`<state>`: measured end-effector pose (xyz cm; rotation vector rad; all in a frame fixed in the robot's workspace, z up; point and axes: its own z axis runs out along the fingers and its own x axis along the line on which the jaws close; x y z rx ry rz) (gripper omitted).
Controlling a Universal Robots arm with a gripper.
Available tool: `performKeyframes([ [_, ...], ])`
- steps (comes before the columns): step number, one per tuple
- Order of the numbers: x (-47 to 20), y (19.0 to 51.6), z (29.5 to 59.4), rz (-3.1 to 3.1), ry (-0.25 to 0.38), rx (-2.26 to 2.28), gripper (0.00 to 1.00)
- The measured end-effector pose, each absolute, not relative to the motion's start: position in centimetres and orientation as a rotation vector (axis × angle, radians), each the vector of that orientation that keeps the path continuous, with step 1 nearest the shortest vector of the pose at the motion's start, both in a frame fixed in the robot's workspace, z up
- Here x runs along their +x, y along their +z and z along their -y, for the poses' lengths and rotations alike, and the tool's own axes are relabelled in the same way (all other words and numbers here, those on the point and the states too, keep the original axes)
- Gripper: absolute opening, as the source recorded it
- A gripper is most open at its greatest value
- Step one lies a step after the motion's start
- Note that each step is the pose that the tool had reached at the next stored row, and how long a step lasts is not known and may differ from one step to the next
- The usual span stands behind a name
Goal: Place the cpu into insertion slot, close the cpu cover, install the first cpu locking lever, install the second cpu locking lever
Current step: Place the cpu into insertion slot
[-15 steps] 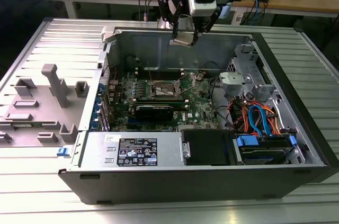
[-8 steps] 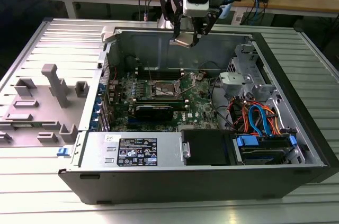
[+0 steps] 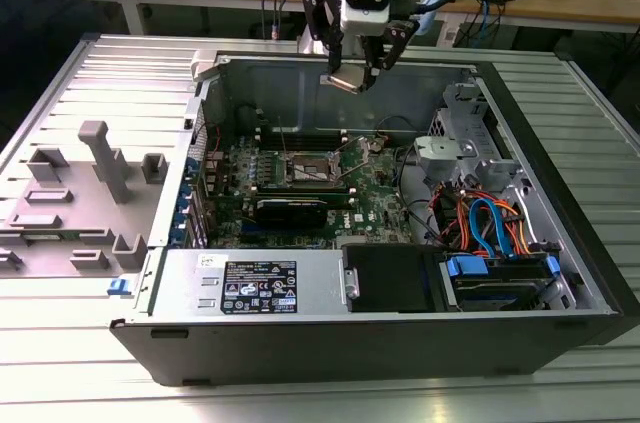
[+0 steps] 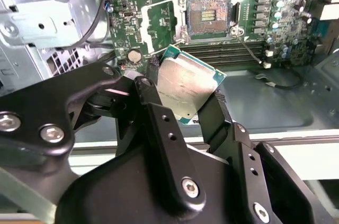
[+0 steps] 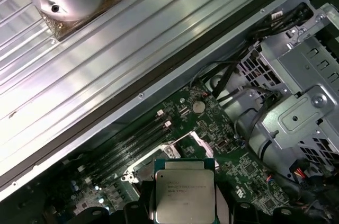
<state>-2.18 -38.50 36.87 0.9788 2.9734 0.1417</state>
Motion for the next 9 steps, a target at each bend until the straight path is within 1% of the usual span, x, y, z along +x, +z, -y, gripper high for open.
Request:
performKeyframes([
  [9, -2.18, 36.85, 38.5, -2.958, 0.141, 1.021, 0.54],
])
